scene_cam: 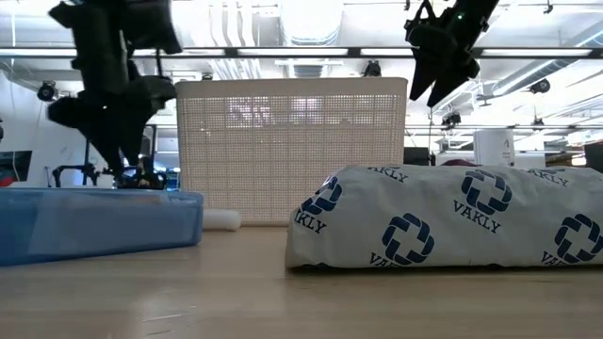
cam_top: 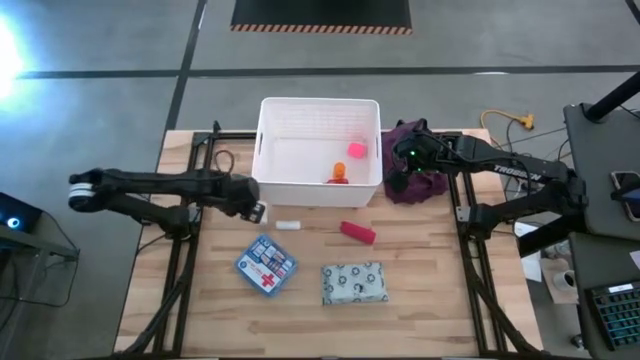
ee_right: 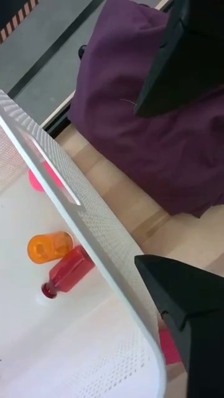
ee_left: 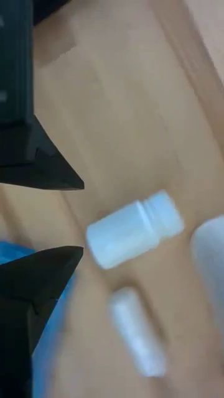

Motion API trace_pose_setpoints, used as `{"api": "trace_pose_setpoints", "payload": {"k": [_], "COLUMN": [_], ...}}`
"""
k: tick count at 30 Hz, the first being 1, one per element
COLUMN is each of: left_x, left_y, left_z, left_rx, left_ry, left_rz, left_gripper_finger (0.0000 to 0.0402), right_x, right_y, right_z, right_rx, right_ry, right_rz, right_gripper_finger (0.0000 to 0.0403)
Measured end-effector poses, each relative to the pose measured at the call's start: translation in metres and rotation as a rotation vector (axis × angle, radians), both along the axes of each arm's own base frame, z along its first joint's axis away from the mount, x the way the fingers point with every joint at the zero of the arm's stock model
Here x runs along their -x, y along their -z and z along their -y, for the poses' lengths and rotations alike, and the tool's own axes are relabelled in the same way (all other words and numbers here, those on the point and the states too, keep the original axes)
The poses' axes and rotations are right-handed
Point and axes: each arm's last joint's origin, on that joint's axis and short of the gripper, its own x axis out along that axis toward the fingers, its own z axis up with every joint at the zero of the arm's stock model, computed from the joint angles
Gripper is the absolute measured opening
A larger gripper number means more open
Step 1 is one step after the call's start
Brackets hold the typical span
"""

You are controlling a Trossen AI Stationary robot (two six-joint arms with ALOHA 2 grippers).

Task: Pick & place medical supplies in basket/bin
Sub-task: Put the white pill bottle into the white bin

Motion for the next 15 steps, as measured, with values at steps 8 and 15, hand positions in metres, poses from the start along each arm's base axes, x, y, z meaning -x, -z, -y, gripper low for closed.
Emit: {"api": "trace_pose_setpoints", "payload": {"k": [8,15], "left_x": [-0.014,-0.031], "left_y": [0.025,0.042], "left_z": [0.015,0.034], "left_rx": [0.096,-0.035], "left_ry": [-0.255,-0.339], "left_rz": [0.154,0.094], "left_gripper_finger": [0.0211,0.0287], "right_x": [0.000,0.000], "right_y": [0.000,0.000], "right_z": [0.000,0.000], "right_rx": [0.011,0.015], "right_ry": [-0.006,-0.014], "right_rz": [-0.005,-0.008], "right_gripper_finger": [0.0368,0.0368]}}
